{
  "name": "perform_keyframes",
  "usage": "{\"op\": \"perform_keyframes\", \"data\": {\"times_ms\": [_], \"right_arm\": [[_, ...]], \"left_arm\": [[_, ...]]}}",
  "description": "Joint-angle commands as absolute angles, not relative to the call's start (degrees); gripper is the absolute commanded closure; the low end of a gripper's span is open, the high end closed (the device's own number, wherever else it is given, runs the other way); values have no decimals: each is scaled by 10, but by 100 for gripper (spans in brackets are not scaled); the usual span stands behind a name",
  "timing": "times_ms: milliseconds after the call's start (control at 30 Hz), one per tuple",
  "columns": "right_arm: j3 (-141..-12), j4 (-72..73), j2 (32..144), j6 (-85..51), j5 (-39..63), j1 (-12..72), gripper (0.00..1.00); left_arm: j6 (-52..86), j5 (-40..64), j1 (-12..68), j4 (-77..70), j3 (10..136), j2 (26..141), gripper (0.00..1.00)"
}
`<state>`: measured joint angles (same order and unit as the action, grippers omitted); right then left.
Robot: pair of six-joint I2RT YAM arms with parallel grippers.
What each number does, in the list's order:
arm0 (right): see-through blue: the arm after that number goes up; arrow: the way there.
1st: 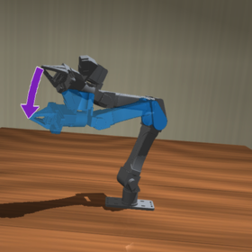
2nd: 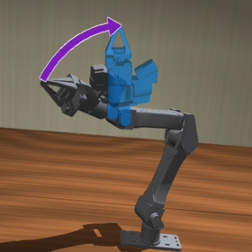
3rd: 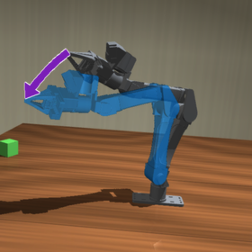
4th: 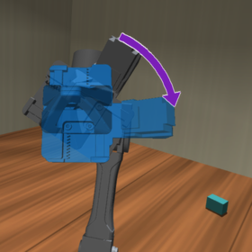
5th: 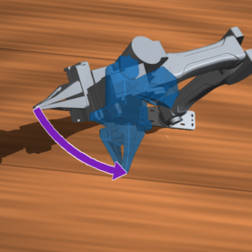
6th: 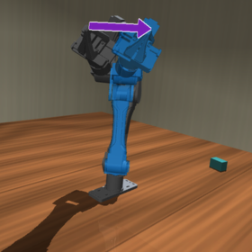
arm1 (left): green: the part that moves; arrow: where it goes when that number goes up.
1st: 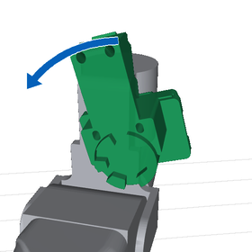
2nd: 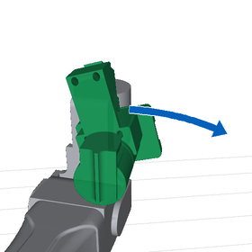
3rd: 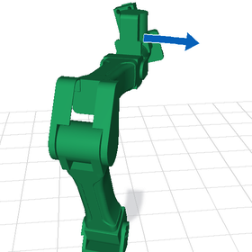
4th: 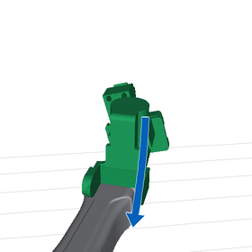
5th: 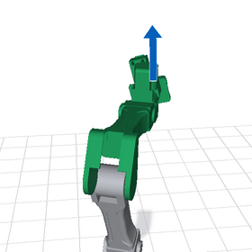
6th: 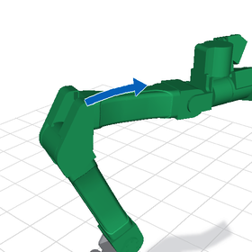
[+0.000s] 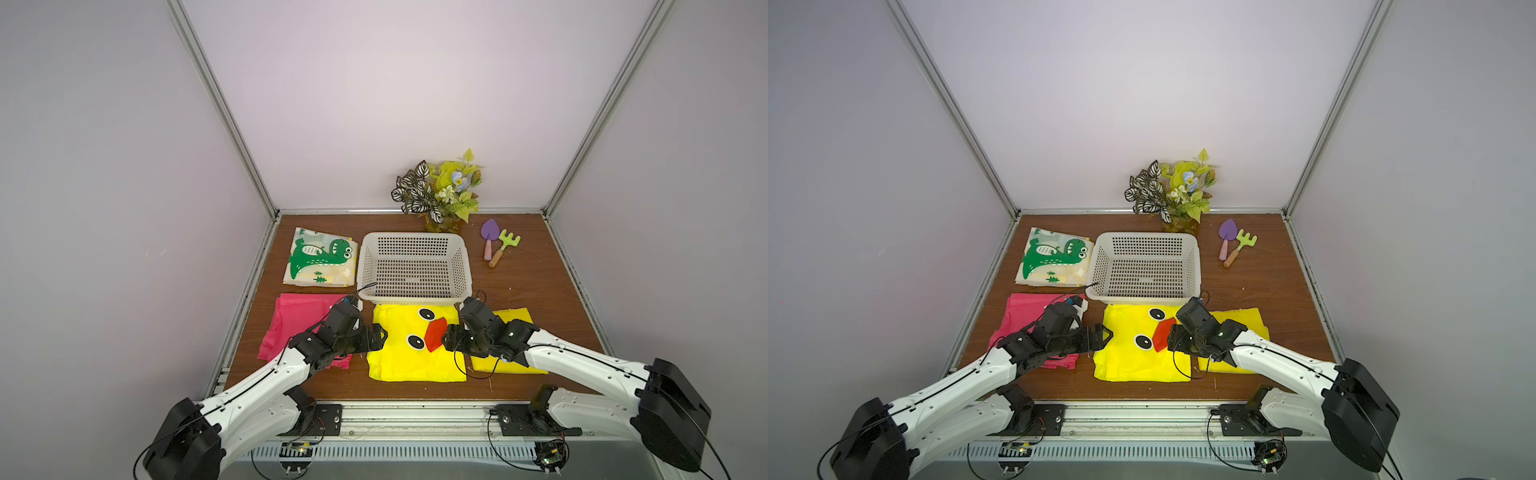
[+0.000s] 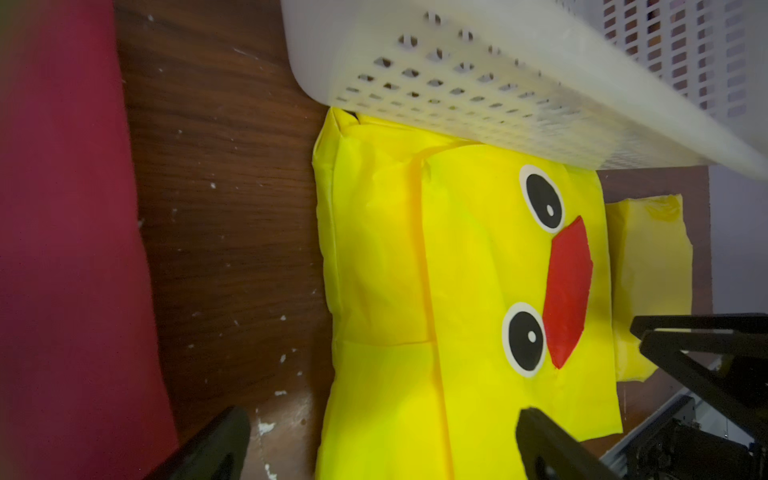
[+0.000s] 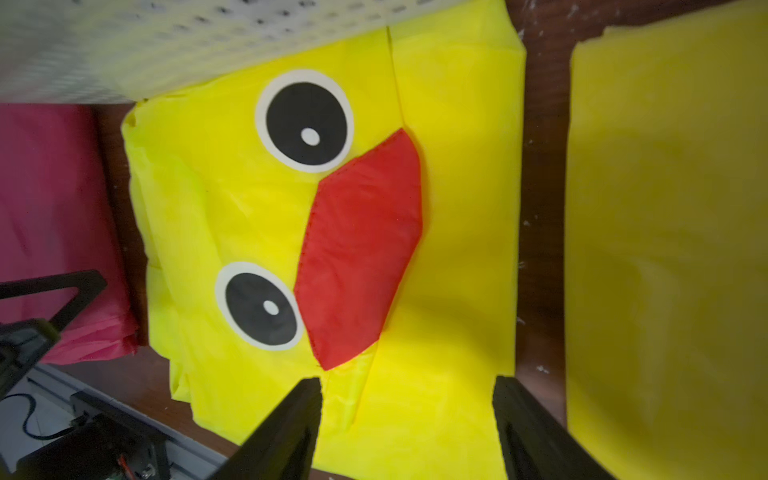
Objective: Put the folded raincoat in the basket
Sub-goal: Pick up the raincoat from the center of the board.
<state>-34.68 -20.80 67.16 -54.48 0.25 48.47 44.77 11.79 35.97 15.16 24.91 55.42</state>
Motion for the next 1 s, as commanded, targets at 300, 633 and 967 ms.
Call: {"op": "perform_keyframes", "data": {"times_ms": [300,633,967], "right_arm": [[-298,-199,660,-545,-30,488,23],[-260,-158,631,-560,-25,488,24],[-301,-140,707,-556,-11,498,27]], "left_arm": [[444,110,373,148,257,608,0],[434,128,377,115,252,652,1],[438,127,384,104,247,666,7]]}}
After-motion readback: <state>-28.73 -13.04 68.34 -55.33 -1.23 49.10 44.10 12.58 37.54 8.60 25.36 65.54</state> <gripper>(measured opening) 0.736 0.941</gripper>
